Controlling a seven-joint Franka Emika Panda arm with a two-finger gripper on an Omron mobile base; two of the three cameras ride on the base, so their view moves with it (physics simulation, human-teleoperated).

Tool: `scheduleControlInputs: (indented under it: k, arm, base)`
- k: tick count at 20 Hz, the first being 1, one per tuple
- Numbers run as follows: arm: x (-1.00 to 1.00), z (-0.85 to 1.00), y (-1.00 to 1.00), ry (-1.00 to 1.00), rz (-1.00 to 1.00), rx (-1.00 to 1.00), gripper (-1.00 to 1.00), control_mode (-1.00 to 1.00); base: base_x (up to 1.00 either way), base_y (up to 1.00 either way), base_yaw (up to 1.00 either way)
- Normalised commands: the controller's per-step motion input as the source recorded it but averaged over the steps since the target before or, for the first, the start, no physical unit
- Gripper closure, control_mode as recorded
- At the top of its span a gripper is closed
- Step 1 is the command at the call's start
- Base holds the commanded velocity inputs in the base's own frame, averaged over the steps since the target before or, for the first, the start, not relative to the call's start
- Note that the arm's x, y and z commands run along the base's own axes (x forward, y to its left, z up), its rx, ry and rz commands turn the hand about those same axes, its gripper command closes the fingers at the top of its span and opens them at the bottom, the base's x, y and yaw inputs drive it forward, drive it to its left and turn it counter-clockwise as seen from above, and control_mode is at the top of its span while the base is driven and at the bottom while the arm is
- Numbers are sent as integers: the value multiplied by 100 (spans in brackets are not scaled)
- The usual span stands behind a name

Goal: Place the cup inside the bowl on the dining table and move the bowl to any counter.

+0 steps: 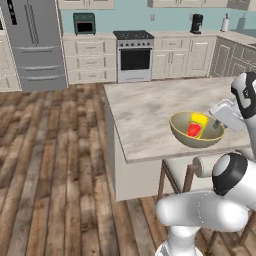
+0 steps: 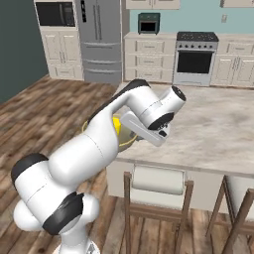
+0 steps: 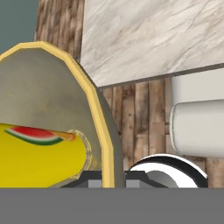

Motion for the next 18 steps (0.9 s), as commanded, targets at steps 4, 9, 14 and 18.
scheduleControlInputs:
  k: [4, 9, 14, 18]
  arm:
    - [0, 0, 0, 0, 0, 0, 100, 100]
    - [0, 0, 0, 0, 0, 0, 100, 100]
    - [0, 0, 0, 0, 0, 0, 100, 100]
    - [0, 0, 0, 0, 0, 0, 100, 100]
  base:
    - [-9, 61, 0]
    - [-9, 61, 0]
    - [-4, 57, 0]
    - [-3, 52, 0]
